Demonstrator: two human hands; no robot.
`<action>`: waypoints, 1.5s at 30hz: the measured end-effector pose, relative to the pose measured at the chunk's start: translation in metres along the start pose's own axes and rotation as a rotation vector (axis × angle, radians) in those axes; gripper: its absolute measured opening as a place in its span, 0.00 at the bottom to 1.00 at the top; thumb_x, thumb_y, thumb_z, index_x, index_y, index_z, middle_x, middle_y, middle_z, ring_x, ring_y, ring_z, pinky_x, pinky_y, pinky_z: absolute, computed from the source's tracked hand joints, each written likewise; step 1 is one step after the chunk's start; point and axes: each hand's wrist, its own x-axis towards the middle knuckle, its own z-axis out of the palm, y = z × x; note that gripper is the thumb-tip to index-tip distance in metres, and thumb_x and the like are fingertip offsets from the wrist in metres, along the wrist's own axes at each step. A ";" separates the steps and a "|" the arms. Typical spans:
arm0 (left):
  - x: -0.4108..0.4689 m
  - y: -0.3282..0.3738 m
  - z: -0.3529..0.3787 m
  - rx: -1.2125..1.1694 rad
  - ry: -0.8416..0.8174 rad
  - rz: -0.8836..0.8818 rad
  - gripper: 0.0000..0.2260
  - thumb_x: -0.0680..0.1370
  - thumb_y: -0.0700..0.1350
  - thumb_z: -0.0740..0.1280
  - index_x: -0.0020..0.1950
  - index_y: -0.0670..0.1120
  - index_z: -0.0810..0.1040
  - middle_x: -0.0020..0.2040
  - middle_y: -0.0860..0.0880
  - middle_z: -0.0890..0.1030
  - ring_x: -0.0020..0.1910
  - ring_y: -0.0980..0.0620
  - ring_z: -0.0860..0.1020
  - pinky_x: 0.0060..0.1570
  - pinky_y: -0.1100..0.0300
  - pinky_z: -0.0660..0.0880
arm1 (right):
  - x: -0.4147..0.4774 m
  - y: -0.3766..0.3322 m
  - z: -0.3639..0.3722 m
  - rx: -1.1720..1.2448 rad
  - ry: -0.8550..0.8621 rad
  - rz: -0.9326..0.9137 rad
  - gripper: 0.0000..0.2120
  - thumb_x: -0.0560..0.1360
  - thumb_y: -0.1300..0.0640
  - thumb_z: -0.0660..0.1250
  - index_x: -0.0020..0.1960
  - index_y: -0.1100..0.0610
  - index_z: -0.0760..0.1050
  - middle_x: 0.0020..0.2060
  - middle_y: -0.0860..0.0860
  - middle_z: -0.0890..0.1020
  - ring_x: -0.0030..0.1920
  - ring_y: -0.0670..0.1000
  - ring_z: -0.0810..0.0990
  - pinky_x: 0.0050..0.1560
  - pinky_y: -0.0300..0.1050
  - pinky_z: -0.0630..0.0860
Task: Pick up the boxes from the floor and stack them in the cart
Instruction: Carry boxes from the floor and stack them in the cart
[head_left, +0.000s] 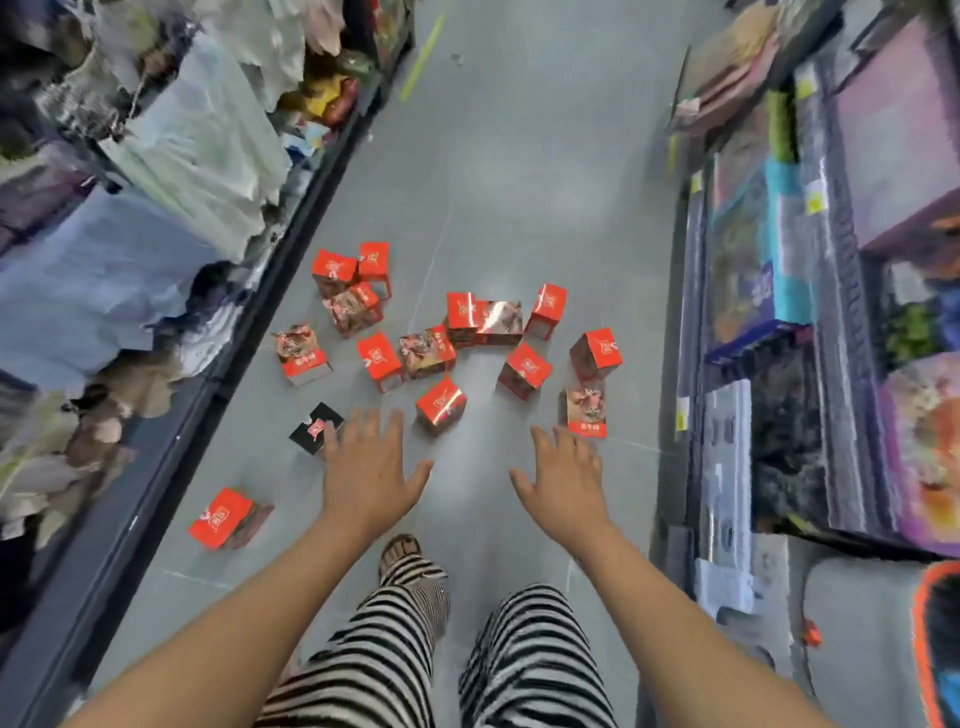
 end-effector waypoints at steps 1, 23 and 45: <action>0.019 -0.006 0.019 -0.005 -0.005 -0.014 0.30 0.72 0.64 0.64 0.67 0.45 0.72 0.64 0.40 0.74 0.67 0.37 0.68 0.64 0.37 0.65 | 0.025 0.000 0.013 0.001 -0.010 -0.021 0.29 0.78 0.42 0.59 0.74 0.54 0.60 0.71 0.57 0.65 0.71 0.59 0.61 0.67 0.55 0.61; 0.263 -0.139 0.490 0.074 0.310 -0.196 0.37 0.72 0.69 0.58 0.72 0.44 0.68 0.70 0.33 0.67 0.71 0.32 0.63 0.69 0.37 0.59 | 0.465 0.001 0.372 -0.447 0.149 -0.929 0.48 0.61 0.36 0.73 0.75 0.52 0.60 0.63 0.57 0.72 0.63 0.61 0.69 0.56 0.56 0.71; 0.212 -0.218 0.488 -0.222 0.261 -0.399 0.43 0.65 0.64 0.73 0.76 0.63 0.57 0.54 0.47 0.66 0.54 0.44 0.69 0.53 0.52 0.70 | 0.461 0.010 0.472 0.573 0.133 -0.961 0.53 0.63 0.55 0.81 0.75 0.34 0.52 0.68 0.54 0.65 0.69 0.49 0.65 0.68 0.32 0.63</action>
